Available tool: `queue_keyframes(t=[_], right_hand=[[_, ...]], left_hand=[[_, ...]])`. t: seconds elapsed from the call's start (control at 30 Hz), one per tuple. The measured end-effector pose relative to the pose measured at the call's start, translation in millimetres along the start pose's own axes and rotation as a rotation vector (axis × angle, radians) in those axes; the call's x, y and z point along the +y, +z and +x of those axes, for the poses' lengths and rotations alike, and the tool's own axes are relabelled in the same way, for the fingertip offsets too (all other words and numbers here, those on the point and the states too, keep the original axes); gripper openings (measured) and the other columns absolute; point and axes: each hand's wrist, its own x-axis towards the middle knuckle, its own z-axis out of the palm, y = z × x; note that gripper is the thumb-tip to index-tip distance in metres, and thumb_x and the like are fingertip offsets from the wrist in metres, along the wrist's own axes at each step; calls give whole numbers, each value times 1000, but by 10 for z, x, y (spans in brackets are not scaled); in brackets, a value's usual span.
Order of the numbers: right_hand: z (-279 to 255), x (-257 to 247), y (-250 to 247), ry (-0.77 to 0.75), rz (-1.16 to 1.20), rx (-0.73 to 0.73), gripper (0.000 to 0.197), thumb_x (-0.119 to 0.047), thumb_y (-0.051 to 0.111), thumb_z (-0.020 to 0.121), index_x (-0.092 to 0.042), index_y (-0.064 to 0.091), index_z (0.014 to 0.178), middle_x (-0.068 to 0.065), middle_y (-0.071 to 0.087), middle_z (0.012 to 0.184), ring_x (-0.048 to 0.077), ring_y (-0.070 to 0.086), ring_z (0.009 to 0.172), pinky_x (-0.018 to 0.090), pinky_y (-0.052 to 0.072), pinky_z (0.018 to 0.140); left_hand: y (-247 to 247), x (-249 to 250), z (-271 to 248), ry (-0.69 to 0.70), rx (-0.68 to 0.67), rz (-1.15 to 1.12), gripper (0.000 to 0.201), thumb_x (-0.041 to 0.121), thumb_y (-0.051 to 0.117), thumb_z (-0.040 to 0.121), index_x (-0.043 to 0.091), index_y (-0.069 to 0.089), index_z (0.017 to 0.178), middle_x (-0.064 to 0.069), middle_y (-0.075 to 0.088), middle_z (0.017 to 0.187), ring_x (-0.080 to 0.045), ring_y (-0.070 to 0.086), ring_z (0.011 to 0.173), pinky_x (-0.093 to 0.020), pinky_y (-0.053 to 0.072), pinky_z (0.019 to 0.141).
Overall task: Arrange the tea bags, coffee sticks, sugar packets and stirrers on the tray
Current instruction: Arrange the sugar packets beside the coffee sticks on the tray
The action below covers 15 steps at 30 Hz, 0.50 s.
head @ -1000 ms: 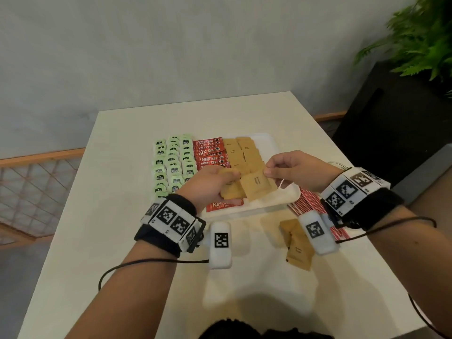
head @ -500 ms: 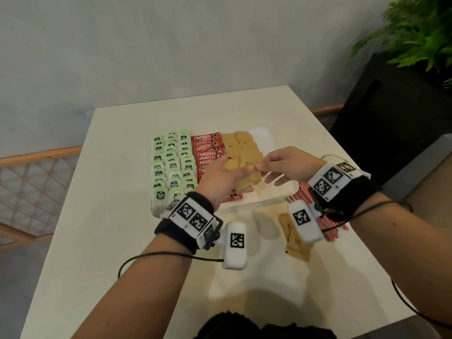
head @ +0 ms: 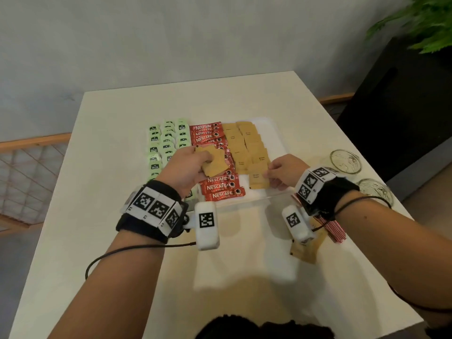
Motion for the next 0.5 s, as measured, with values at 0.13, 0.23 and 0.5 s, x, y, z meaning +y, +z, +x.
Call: queue_keyframes(t=[0.13, 0.23, 0.5], right_hand=[[84, -79, 124, -14, -49, 20, 17, -20, 69, 89, -12, 64, 75, 3, 67, 70, 17, 59, 63, 28, 53, 63], [147, -100, 169, -40, -120, 48, 18, -25, 70, 88, -12, 68, 77, 0, 69, 71, 16, 60, 65, 31, 55, 70], [216, -137, 178, -21, -201, 91, 27, -36, 73, 83, -9, 67, 81, 6, 68, 77, 17, 59, 66, 34, 56, 71]], left_hand=[[-110, -50, 55, 10, 39, -21, 22, -1, 50, 97, 2, 54, 118, -18, 66, 116, -22, 73, 86, -32, 61, 70], [-157, -73, 58, -24, 7, -105, 28, 1, 47, 99, 5, 51, 127, -21, 66, 116, -31, 73, 92, -40, 62, 70], [-154, -71, 71, -59, -43, -167, 30, 8, 45, 101, 6, 52, 130, -24, 65, 121, -38, 68, 105, -45, 60, 75]])
